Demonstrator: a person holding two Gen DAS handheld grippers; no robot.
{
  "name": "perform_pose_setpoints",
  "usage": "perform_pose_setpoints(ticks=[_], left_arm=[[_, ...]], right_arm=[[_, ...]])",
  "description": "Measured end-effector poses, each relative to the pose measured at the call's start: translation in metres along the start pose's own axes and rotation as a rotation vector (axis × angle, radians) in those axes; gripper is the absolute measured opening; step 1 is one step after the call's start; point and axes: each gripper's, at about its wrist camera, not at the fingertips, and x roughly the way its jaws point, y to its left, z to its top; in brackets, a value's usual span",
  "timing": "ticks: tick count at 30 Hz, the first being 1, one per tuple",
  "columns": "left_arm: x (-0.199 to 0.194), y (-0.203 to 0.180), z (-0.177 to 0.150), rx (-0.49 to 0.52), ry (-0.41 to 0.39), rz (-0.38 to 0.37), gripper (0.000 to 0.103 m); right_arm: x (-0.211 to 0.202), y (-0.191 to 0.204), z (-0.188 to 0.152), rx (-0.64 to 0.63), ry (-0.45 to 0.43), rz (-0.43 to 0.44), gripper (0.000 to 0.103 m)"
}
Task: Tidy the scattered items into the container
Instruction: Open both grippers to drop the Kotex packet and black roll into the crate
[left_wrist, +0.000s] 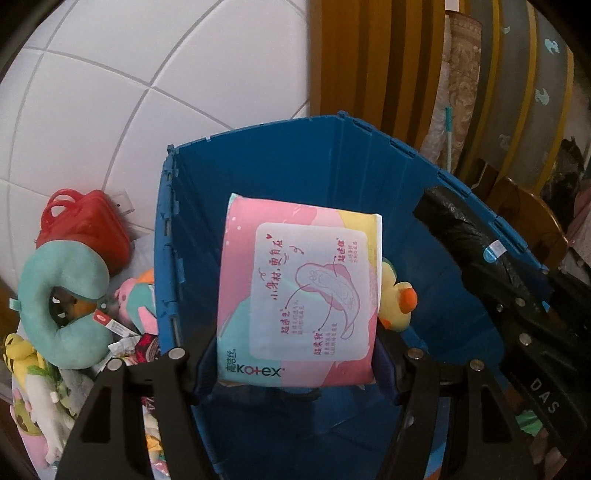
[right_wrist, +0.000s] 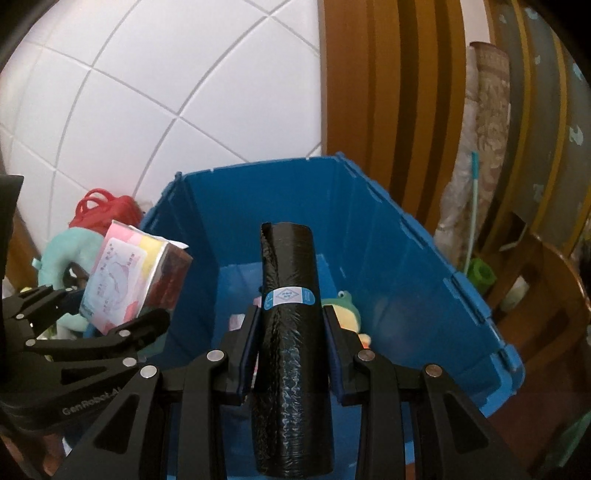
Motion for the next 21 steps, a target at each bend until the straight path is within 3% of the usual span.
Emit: perform_pose_setpoints(ticks=[2, 3, 4, 7, 9, 17, 21], left_arm=[[0.002, -0.002, -0.001, 0.006, 0.0, 0.015, 0.078], [0.002, -0.002, -0.001, 0.01, -0.004, 0.027, 0.087], [0.002, -0.002, -0.001, 0.014, -0.009, 0.038, 0.088], [0.004, -0.002, -0.003, 0.024, -0.011, 0.057, 0.088], [0.007, 0.0, -0.004, 0.022, -0.003, 0.054, 0.094], [0.009, 0.009, -0.01, 0.005, -0.002, 0.037, 0.096], [0.0, 0.019, -0.013, -0.01, -0.019, 0.023, 0.096]], right_arm=[[0.002, -0.004, -0.001, 0.006, 0.003, 0.005, 0.032], [0.004, -0.005, -0.001, 0.008, 0.001, 0.0, 0.036], [0.003, -0.005, -0.002, 0.01, -0.01, -0.006, 0.041], [0.001, -0.009, 0.003, 0.016, -0.028, -0.039, 0.068], [0.001, -0.013, 0.004, 0.024, -0.03, -0.043, 0.088], [0.004, -0.015, 0.002, 0.04, -0.025, -0.051, 0.102], [0.001, -0.011, 0.002, 0.043, -0.035, -0.053, 0.103]])
